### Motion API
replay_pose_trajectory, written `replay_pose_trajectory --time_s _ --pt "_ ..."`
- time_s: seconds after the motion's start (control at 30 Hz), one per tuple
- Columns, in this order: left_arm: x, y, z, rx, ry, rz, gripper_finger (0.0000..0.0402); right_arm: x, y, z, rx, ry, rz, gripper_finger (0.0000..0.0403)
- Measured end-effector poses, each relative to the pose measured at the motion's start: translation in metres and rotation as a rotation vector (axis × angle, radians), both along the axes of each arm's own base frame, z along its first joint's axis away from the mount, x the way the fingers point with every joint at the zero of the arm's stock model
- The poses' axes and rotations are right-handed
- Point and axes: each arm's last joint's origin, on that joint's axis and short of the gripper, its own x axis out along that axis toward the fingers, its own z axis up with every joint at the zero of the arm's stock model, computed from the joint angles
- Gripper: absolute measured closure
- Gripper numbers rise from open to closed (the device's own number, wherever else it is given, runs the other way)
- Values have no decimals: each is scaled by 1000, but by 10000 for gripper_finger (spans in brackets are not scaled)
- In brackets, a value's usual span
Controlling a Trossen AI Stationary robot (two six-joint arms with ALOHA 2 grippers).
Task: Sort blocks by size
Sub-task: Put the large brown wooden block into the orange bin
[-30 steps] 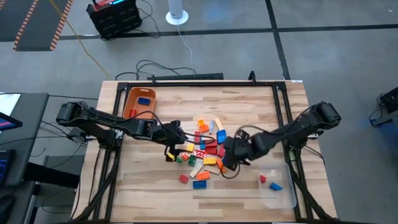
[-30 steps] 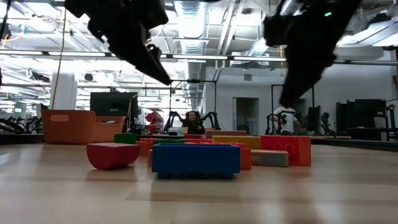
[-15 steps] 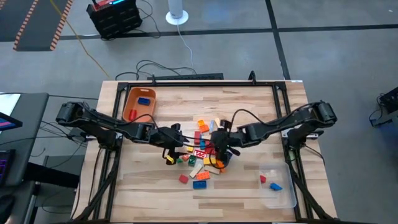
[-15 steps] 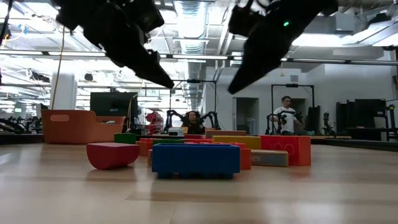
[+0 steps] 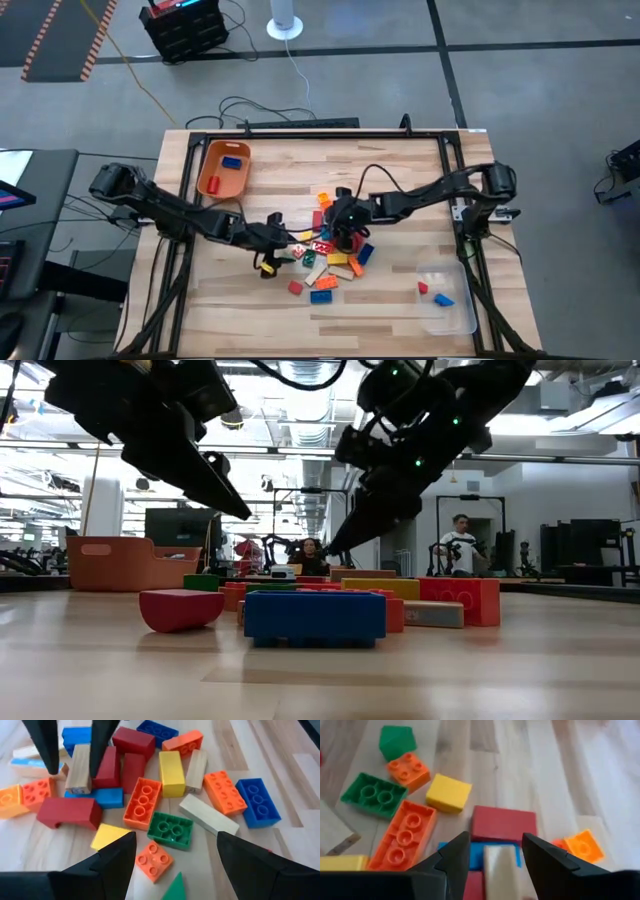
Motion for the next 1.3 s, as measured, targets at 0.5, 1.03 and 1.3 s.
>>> replay_pose_trajectory --time_s 0.5,1.03,1.3 --pt "-6 -15 0 27 -22 81 129 4 -12 -26 19 79 -14 196" --pt "-3 -8 2 85 -33 114 129 -7 -17 8 -25 116 -32 265" --pt "1 1 4 99 -45 139 129 -36 11 63 41 26 -50 264"
